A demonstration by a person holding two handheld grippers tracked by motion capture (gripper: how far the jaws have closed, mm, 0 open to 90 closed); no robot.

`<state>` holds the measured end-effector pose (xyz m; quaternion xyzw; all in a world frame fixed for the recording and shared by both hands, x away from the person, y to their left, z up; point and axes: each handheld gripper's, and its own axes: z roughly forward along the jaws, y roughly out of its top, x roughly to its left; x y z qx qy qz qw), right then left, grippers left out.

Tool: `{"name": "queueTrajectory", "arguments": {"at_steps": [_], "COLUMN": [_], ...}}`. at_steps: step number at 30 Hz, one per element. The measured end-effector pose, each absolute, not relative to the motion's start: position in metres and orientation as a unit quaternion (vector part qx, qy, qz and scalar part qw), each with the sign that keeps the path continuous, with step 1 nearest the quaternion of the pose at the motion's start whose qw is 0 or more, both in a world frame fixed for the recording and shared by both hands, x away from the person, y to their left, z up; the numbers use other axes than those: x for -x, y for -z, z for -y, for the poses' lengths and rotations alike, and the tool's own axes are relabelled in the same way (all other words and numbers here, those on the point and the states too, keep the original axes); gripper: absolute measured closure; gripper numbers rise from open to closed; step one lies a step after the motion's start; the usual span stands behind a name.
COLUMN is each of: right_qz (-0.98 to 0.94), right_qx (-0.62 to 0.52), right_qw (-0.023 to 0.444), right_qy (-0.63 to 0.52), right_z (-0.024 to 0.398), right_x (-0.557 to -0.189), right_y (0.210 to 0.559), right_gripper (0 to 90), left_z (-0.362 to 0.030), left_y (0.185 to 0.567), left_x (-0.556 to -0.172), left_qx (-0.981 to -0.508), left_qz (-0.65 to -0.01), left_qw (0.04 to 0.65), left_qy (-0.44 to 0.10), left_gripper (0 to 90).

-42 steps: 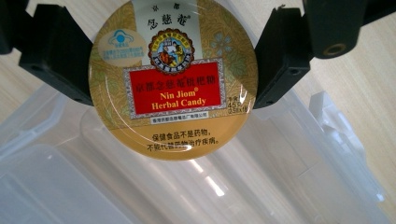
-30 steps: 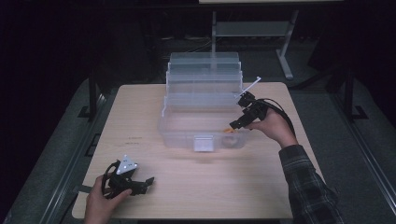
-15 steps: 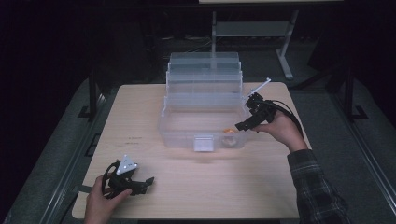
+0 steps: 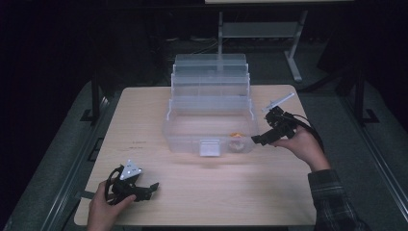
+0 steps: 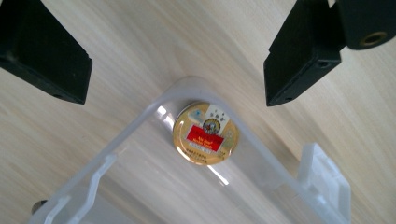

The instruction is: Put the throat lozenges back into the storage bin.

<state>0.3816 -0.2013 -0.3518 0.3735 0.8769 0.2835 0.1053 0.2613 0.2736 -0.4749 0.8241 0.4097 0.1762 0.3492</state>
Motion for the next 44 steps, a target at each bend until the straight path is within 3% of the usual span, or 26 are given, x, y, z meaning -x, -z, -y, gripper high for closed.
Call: {"name": "queueTrajectory", "arguments": {"at_steps": [29,44], "right_qz": [-0.842,-0.828], "right_qx": [-0.435,-0.440], "right_qw": [0.127,0.149], "right_qy": [-0.294,-0.313], "right_z": [0.258,0.271], "right_x": [-0.302,-0.275], "right_y": [0.443,0.469], "right_gripper": [0.0,0.0], "left_z": [-0.274,-0.274], "left_y": [0.475,0.475], "left_x": [-0.261,-0.261], "left_qx": [-0.824,-0.824], "left_qz": [-0.410,-0.409], "left_qw": [0.350,0.350], "left_qy": [-0.177,-0.178], "left_gripper": [10.7,10.7]}}
